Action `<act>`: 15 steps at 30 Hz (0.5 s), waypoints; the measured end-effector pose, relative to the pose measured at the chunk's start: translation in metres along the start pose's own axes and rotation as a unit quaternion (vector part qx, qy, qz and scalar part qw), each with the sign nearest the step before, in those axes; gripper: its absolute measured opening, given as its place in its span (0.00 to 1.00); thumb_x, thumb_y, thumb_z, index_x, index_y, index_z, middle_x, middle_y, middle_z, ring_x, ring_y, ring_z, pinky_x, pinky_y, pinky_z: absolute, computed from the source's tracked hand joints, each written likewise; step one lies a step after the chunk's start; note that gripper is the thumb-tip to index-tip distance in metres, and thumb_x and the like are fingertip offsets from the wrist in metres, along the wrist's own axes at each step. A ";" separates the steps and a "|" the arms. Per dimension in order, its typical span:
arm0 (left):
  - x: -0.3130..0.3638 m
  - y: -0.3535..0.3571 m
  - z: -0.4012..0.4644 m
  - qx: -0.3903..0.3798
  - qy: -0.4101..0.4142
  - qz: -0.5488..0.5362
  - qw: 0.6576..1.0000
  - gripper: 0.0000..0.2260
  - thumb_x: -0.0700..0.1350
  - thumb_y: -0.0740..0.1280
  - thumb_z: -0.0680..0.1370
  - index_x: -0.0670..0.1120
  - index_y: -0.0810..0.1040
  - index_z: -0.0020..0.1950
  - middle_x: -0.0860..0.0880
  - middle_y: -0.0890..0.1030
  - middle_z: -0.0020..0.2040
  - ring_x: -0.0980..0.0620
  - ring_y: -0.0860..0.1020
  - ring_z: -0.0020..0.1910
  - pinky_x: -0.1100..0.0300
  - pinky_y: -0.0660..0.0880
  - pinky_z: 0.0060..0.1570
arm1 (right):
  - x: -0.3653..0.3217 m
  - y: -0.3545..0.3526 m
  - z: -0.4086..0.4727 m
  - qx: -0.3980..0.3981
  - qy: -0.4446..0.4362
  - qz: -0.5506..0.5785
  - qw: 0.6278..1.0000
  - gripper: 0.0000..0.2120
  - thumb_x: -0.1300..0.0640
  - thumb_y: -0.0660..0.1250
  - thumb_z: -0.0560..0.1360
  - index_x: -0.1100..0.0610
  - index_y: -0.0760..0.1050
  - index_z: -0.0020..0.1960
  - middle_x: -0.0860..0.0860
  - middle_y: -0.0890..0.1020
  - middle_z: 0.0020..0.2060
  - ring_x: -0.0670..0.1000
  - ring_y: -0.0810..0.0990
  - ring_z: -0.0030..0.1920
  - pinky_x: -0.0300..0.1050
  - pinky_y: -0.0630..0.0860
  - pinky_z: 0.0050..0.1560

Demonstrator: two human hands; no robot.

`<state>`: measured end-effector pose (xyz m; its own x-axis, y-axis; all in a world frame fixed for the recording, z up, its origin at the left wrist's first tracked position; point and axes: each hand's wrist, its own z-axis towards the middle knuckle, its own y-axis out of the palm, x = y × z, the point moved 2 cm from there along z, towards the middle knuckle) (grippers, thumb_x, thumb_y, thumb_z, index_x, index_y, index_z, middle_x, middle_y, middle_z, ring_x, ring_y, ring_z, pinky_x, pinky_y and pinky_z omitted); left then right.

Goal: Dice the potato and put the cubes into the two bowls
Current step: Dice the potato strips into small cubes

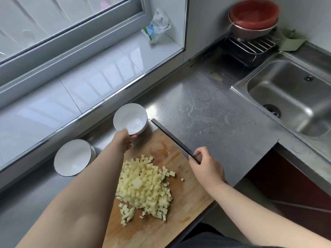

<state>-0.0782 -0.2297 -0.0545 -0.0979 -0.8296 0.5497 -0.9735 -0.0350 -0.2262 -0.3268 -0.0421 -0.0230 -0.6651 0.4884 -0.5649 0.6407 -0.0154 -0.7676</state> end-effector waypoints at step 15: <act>0.001 0.009 -0.025 0.052 0.224 0.227 0.946 0.09 0.39 0.54 0.77 0.40 0.72 0.50 0.46 0.78 0.35 0.48 0.70 0.32 0.58 0.67 0.34 | 0.026 0.007 -0.011 -0.022 0.096 0.125 0.987 0.08 0.45 0.65 0.77 0.49 0.71 0.49 0.47 0.79 0.38 0.51 0.78 0.40 0.48 0.76 0.41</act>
<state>-0.0917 -0.2169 -0.0361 -0.6023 -0.4529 0.6573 -0.7862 0.1938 -0.5868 -0.3357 -0.0201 -0.0394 -0.4028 0.6303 -0.6637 0.7938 -0.1204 -0.5961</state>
